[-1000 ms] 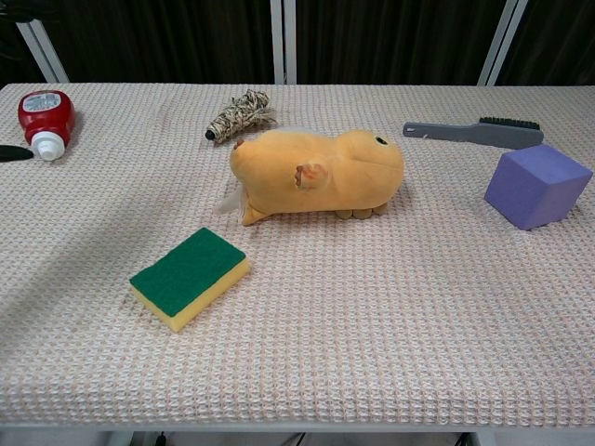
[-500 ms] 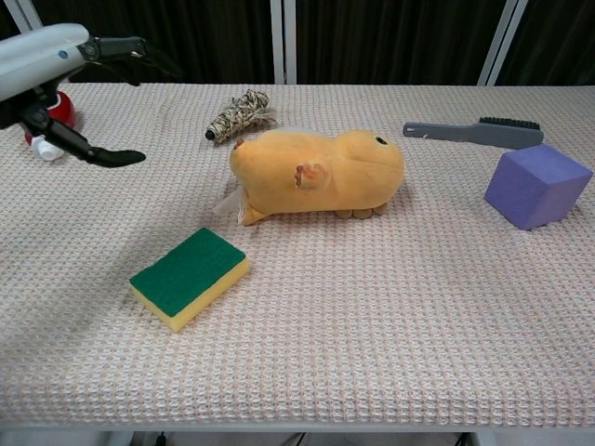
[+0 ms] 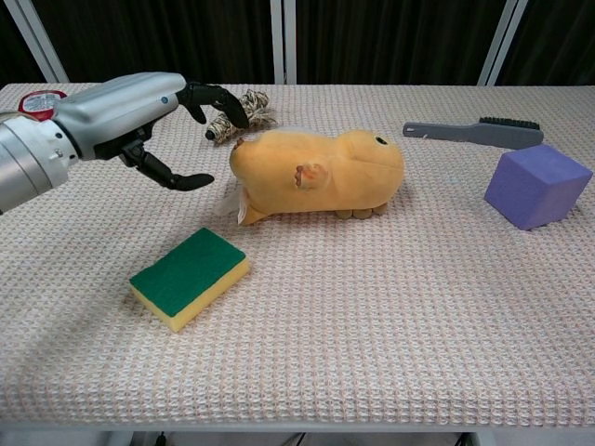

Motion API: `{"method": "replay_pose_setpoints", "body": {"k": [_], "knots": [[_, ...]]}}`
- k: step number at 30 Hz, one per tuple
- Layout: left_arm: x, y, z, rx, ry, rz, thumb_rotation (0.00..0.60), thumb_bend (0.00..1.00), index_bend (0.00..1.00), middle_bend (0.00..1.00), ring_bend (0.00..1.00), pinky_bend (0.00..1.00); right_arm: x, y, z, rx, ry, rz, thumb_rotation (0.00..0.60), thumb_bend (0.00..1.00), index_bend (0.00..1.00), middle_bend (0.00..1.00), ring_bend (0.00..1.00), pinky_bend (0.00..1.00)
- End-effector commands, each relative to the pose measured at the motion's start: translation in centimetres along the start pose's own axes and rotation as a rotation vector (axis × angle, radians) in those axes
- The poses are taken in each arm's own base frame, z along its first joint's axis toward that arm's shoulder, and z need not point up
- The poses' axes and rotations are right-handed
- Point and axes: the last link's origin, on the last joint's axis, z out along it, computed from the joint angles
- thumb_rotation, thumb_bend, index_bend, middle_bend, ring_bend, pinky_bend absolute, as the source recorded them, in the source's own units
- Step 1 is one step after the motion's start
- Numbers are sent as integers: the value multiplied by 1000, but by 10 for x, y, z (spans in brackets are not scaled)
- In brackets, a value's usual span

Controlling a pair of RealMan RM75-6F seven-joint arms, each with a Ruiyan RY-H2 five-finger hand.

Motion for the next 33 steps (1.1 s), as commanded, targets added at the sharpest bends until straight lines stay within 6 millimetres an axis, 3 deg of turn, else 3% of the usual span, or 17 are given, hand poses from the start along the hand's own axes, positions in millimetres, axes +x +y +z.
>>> {"method": "replay_pose_setpoints", "body": {"k": [1,6,20,33], "knots": [[1,-1,4,-2,7,8,600,306,325,301,205,285,0,1,0,-2,-1,0,600,176,0,0,0,0],[2,0,6,-20,8,21,600,332,379,362,234,296,-2,1,0,-3,-4,-1,600,176,0,0,0,0],[-6,1,16,-22,-19,17,600,320,364,355,234,295,-5,5,-1,-14,-17,-7,600,176,0,0,0,0],[-7,2,24,-28,23,18,600,344,498,482,296,332,-11,10,-1,-26,-33,-6,600,176,0,0,0,0]]}}
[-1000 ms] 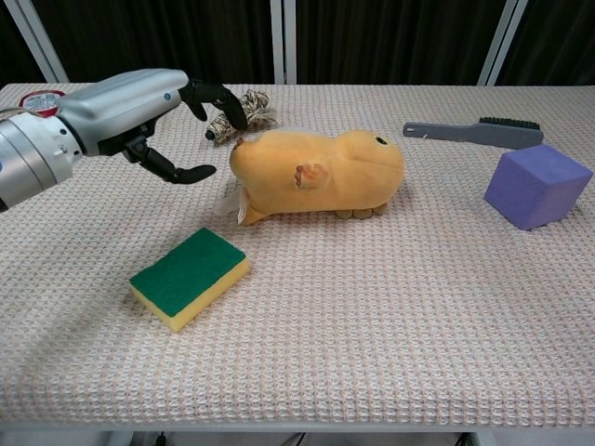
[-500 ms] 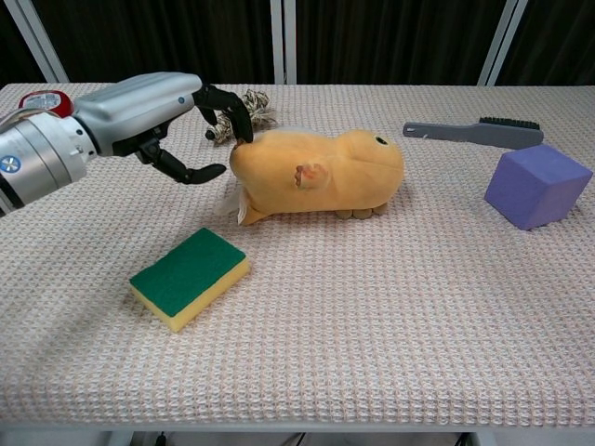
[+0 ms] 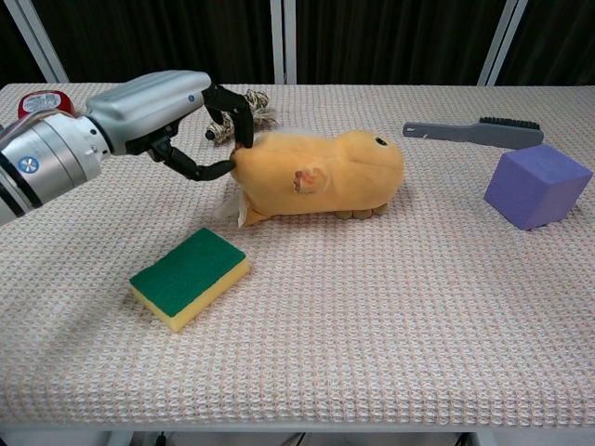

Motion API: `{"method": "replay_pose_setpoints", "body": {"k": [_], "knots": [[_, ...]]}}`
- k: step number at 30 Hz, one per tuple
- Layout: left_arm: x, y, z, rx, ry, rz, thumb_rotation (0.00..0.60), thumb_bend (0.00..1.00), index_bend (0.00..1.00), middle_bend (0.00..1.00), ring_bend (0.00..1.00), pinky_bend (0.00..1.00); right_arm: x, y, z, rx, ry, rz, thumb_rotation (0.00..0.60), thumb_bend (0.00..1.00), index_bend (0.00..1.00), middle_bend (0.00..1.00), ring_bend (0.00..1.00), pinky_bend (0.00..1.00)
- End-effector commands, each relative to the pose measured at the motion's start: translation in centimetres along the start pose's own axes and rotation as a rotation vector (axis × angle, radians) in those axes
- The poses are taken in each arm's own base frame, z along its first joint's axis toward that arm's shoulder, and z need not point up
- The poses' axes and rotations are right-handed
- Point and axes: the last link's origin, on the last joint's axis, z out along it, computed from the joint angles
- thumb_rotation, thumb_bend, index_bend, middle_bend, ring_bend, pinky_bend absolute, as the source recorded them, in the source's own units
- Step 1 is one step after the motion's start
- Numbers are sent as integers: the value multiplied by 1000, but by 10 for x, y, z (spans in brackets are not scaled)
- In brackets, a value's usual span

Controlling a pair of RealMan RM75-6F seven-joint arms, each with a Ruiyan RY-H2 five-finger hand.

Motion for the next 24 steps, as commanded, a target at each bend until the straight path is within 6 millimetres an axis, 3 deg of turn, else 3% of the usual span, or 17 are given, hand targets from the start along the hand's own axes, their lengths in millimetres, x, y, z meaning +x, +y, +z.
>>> {"method": "replay_pose_setpoints", "body": {"k": [1,17,20,24], "knots": [[0,0,2,0,11,2,600,347,513,496,303,336,-1,0,1,-1,0,1,600,176,0,0,0,0],[-3,0,4,-3,38,9,600,345,598,577,366,346,2,-1,1,1,7,1,600,176,0,0,0,0],[-4,-1,3,-4,18,13,600,331,471,461,306,343,3,0,1,0,9,2,600,176,0,0,0,0],[-3,-3,1,3,0,0,600,292,134,251,208,332,3,-1,1,-2,14,7,600,184,0,0,0,0]]}}
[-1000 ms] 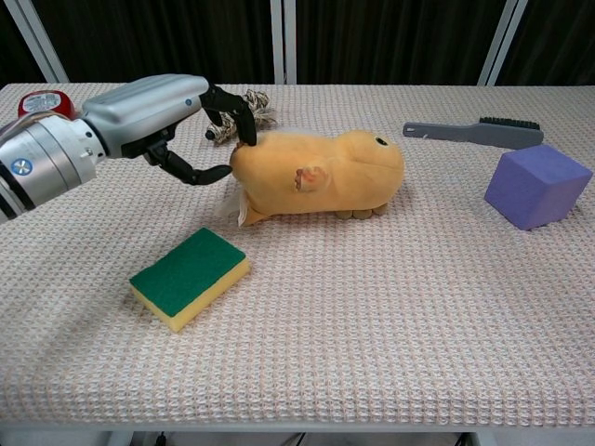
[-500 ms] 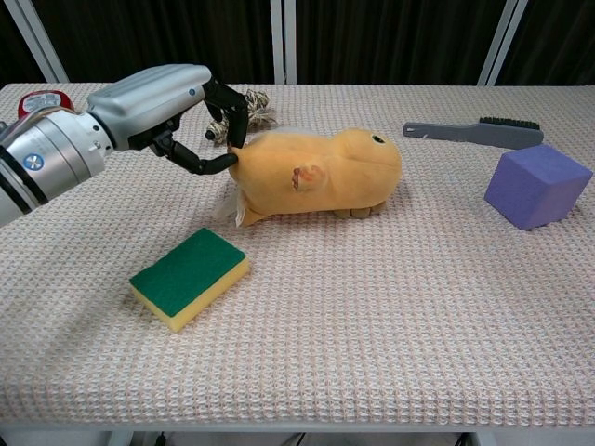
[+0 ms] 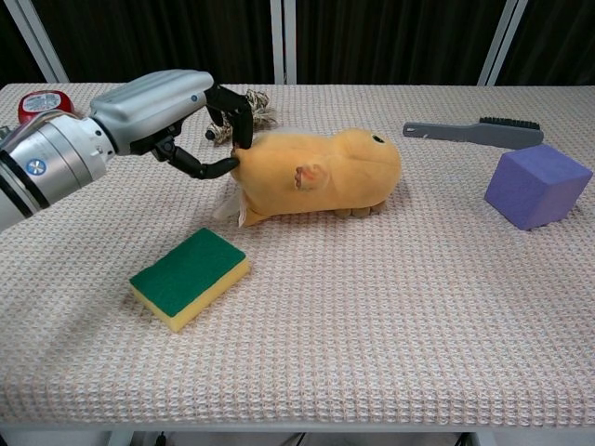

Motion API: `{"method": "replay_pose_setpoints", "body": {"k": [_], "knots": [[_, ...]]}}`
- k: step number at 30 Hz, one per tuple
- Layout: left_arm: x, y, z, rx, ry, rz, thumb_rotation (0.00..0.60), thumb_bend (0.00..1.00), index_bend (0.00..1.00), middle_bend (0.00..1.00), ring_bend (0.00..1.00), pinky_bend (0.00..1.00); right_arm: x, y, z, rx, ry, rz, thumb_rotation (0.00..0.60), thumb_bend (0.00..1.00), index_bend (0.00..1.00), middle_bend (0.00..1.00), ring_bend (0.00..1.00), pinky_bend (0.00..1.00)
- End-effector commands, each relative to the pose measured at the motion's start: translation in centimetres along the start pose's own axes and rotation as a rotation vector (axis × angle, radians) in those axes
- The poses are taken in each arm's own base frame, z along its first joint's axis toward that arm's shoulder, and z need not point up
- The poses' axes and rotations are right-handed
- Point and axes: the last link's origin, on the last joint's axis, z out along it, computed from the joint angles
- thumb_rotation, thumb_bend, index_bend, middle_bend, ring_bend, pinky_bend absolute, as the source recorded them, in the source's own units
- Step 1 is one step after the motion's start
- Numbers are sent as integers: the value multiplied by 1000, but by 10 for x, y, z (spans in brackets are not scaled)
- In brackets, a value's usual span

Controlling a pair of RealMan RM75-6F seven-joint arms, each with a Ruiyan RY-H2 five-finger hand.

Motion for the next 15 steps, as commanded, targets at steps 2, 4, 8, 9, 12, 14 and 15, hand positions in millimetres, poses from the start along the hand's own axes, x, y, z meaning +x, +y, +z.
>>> {"method": "replay_pose_setpoints", "body": {"k": [2,4,8,9,12,14,15], "knots": [[2,-2,-3,5,-4,-4,600,284,82,206,189,326,0,0,0,1,3,5,600,191,0,0,0,0],[3,-3,-5,8,-13,-3,600,283,74,199,184,322,0,0,0,-1,4,1,600,193,0,0,0,0],[1,-1,-9,7,-25,-11,600,280,111,244,184,322,-1,2,0,-9,1,0,600,193,0,0,0,0],[1,-1,-9,6,-25,-10,600,280,129,261,184,322,-1,2,0,-10,1,1,600,193,0,0,0,0],[-3,1,-8,3,-31,-13,600,281,186,308,187,324,-1,3,-1,-16,-1,2,600,193,0,0,0,0],[-4,2,-7,1,-25,-15,600,281,227,337,199,336,-1,4,-2,-18,-1,1,600,193,0,0,0,0],[-4,2,-6,0,-21,-19,600,281,240,348,205,341,-1,5,-2,-20,0,1,600,193,0,0,0,0]]}}
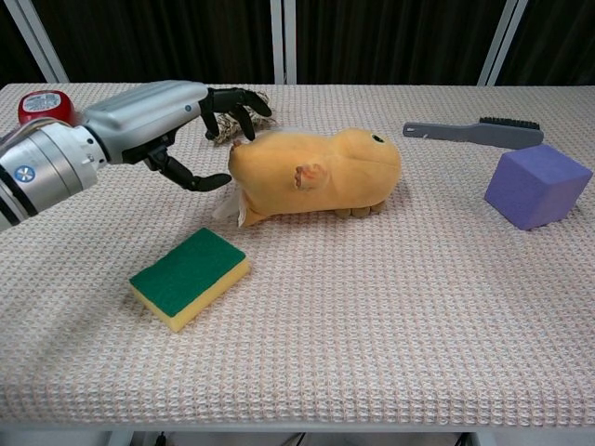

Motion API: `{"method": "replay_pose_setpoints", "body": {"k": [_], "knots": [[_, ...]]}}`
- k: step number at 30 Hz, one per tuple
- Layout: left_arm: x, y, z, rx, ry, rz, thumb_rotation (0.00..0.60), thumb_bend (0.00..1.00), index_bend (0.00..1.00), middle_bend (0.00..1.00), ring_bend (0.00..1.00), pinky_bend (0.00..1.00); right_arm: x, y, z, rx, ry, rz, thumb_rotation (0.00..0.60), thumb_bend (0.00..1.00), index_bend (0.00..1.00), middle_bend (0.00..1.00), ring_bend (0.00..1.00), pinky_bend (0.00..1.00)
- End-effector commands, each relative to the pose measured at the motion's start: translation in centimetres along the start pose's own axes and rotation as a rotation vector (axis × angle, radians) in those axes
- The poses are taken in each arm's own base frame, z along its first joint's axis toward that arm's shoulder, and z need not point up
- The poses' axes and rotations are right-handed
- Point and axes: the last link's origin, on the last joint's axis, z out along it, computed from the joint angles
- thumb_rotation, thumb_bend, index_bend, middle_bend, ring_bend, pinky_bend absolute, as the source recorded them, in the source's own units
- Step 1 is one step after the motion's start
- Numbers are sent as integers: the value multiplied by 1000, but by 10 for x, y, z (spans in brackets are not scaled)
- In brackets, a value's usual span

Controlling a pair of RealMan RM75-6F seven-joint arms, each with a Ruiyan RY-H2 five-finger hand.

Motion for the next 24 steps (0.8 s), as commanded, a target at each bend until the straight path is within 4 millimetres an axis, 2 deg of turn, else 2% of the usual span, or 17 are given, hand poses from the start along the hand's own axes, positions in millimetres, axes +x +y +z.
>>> {"method": "replay_pose_setpoints", "body": {"k": [1,6,15,20,24], "knots": [[0,2,2,-5,16,-7,600,281,256,361,213,345,1,1,0,-4,1,1,600,193,0,0,0,0],[2,1,3,-10,60,-15,600,281,307,405,242,363,1,3,-1,-8,0,3,600,193,0,0,0,0],[0,-1,2,-19,63,-14,600,282,359,428,262,365,-3,2,-1,-9,-10,2,600,193,0,0,0,0],[0,-2,2,-25,81,-17,600,287,436,458,297,374,-1,2,-1,-10,-8,-3,600,193,0,0,0,0],[-1,-2,1,-31,83,-16,600,289,448,472,322,376,0,3,0,-12,-4,-3,600,193,0,0,0,0]]}}
